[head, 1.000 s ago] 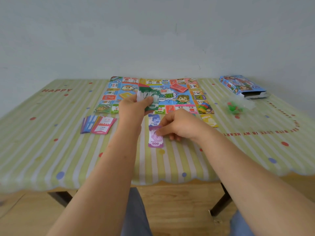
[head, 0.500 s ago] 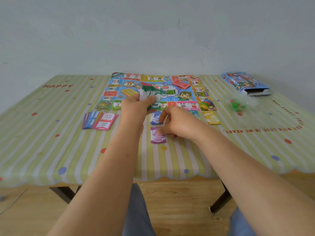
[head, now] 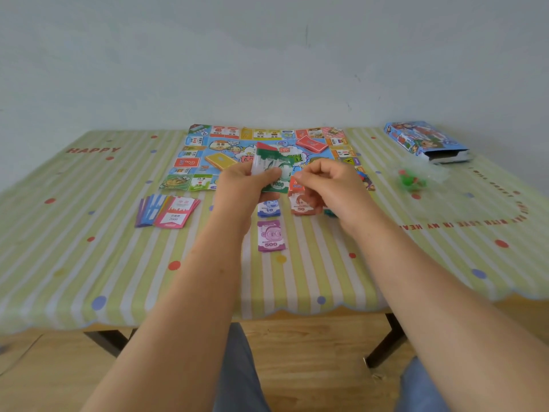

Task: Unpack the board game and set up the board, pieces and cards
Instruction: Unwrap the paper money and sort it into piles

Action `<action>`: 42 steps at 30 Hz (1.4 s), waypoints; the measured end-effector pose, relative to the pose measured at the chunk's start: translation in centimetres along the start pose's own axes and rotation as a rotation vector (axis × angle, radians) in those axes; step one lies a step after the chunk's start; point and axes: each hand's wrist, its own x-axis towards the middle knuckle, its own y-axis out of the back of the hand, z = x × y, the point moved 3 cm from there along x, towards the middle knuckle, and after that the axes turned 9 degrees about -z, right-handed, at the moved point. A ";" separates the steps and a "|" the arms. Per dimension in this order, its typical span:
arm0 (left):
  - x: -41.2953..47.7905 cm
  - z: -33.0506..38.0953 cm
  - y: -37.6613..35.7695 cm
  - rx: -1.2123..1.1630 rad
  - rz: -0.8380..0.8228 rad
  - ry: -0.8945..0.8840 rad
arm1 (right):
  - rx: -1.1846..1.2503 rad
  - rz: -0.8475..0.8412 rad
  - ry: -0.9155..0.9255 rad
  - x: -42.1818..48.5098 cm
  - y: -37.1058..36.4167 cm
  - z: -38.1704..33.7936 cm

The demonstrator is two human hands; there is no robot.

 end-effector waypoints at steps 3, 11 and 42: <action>0.2 -0.5 0.0 0.033 -0.021 0.005 | 0.118 -0.007 -0.001 0.1 0.2 0.8; 0.2 -0.6 -0.9 0.079 -0.188 0.001 | 0.125 -0.026 0.024 0.8 0.5 1.4; 0.2 -0.8 -1.2 -0.012 -0.243 0.055 | 0.103 0.008 -0.029 0.6 0.9 1.6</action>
